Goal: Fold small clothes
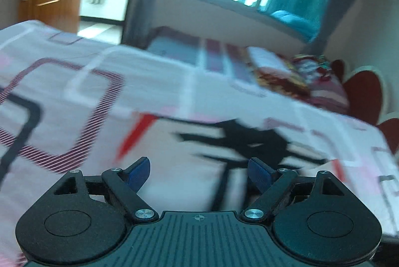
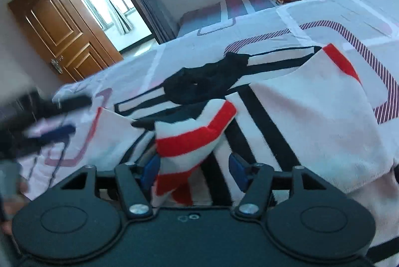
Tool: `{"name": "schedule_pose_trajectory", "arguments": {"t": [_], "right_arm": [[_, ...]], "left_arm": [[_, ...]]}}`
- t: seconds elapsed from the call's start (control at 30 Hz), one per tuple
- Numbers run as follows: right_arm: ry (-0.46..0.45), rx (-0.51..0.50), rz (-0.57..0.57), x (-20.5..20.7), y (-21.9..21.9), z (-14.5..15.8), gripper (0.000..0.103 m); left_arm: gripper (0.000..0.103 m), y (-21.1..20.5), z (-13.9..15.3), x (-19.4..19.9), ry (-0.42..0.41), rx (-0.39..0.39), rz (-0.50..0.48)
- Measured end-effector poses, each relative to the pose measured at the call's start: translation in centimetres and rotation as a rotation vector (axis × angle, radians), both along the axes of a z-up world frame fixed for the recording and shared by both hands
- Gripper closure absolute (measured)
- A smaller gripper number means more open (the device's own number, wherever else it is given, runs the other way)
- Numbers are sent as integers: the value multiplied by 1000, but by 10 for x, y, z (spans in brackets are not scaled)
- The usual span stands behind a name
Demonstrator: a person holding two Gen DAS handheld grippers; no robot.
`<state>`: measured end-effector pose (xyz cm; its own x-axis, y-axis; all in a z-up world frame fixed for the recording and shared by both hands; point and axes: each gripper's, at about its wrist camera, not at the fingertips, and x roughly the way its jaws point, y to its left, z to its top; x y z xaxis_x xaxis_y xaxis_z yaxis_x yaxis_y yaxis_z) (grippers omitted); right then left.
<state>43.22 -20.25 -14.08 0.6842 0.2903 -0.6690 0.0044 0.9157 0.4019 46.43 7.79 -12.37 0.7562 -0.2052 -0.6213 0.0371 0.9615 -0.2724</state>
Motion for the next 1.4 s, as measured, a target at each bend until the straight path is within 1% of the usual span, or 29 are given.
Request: {"name": "schedule_pose_trajectory", "arguments": {"t": [0.07,0.1,0.17,0.2,0.23,0.27,0.3,0.33,0.37,0.4,0.43,0.53,0.57,0.63,0.77,0.8,0.9,0.93,0.97,1.03,1.07,1.13,1.2,1.23,1.27,1.3,1.33,1.37,1.4], "right_arm": [[-2,-13,15,-3,8,4,40],[-13,-47,24,-4,16,5,40],[-36,-200,29,-1,36,6,40],[-54,-279,28,4,45,4,44],[-69,-330,22,9,49,3,48],[-83,-362,3,13,49,3,60],[-97,-374,-23,16,44,4,68],[-106,-357,-46,17,36,6,73],[-104,-329,-73,17,26,8,82],[-95,-293,-98,14,15,9,85],[-82,-251,-125,10,2,8,85],[-42,-193,-190,-1,-25,1,86],[-30,-167,-214,-4,-35,-2,84],[-6,-114,-221,-3,-47,-7,84],[-25,-111,-225,-3,-52,-7,87],[-27,-115,-224,-2,-53,-8,92],[-46,-139,-195,-2,-50,-4,95],[-79,-145,-177,-4,-47,2,95],[-134,-160,-151,-7,-44,10,95],[-189,-236,-132,-11,-40,21,95],[-185,-261,-140,-10,-43,20,95],[-124,-293,-193,-6,-57,8,95],[-64,-266,-226,-7,-71,-6,95],[-38,-247,-211,-7,-73,-11,95],[-25,-225,-194,-7,-74,-15,95],[-22,-196,-182,-8,-75,-17,93],[-21,-189,-178,-7,-75,-16,90],[-19,-185,-185,-7,-76,-16,85],[-20,-179,-200,-7,-81,-15,84]], "left_arm": [[18,10,-11,-2,28,4,8],[18,12,-17,-3,41,8,8],[18,11,-28,-2,63,19,1],[18,11,-34,-1,78,23,-2],[18,10,-40,0,94,27,-3],[18,12,-46,1,112,27,-4],[18,12,-51,2,121,25,-4],[18,11,-54,2,122,25,-4],[18,10,-56,1,119,29,-5],[18,10,-56,1,113,35,-6],[18,10,-55,2,107,38,0],[18,19,-53,9,105,17,31],[18,21,-53,13,108,20,39],[18,26,-53,23,112,20,55],[18,32,-55,43,117,-2,69],[18,32,-55,49,111,-7,70],[18,34,-55,66,99,-10,90],[18,34,-56,72,104,-15,93],[18,35,-58,79,117,-16,97],[18,34,-63,88,134,-19,97],[18,32,-66,91,139,-18,95],[18,28,-70,94,140,-11,91],[18,23,-73,95,128,16,91],[22,20,-74,96,118,30,89],[48,19,-74,98,108,38,86],[68,20,-73,100,104,30,82],[76,21,-72,102,100,4,85],[84,23,-71,103,88,-13,94],[87,23,-70,103,70,-8,106]]}}
